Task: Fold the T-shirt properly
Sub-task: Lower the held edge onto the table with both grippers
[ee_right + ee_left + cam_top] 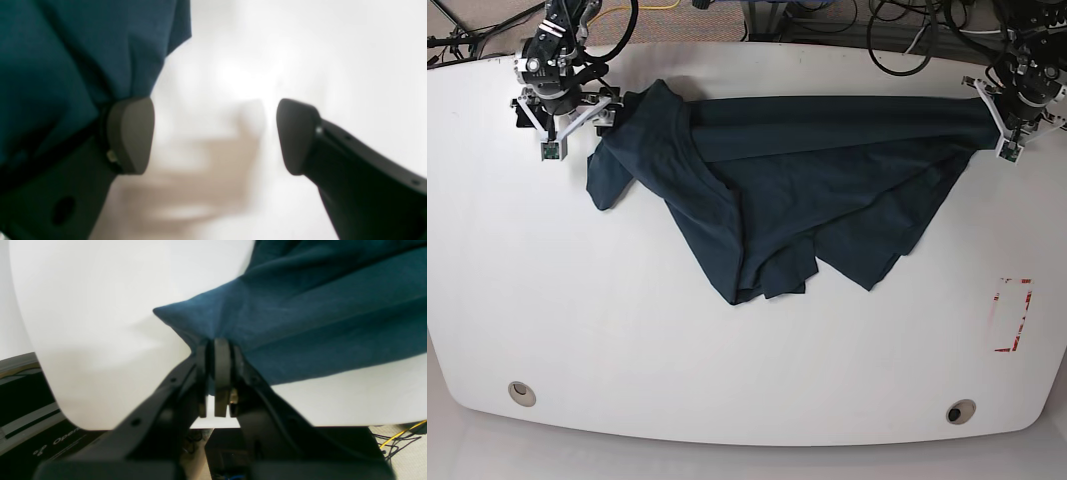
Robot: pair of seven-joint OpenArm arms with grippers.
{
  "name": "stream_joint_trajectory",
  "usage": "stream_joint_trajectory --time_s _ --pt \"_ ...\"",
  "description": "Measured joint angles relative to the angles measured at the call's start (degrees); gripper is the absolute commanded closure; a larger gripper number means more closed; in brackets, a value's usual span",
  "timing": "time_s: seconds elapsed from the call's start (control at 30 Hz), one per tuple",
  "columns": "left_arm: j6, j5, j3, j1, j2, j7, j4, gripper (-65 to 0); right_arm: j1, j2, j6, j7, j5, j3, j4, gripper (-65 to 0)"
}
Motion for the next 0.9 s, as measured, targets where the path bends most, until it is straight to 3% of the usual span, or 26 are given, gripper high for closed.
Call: stream_joint_trajectory --time_s 0.57,0.9 --pt "0.07 0.2 0.07 -1.86 1.07 -1.38 0.09 -1.2 5.81 -0.55 -0.61 -1.49 -1.09 -6.29 -2.38 -54.1" --pt "0.07 0.2 0.04 -1.97 0.98 -1.44 0.02 -1.5 5.79 1.64 -0.42 -4.61 0.76 -7.39 -1.62 -54.1"
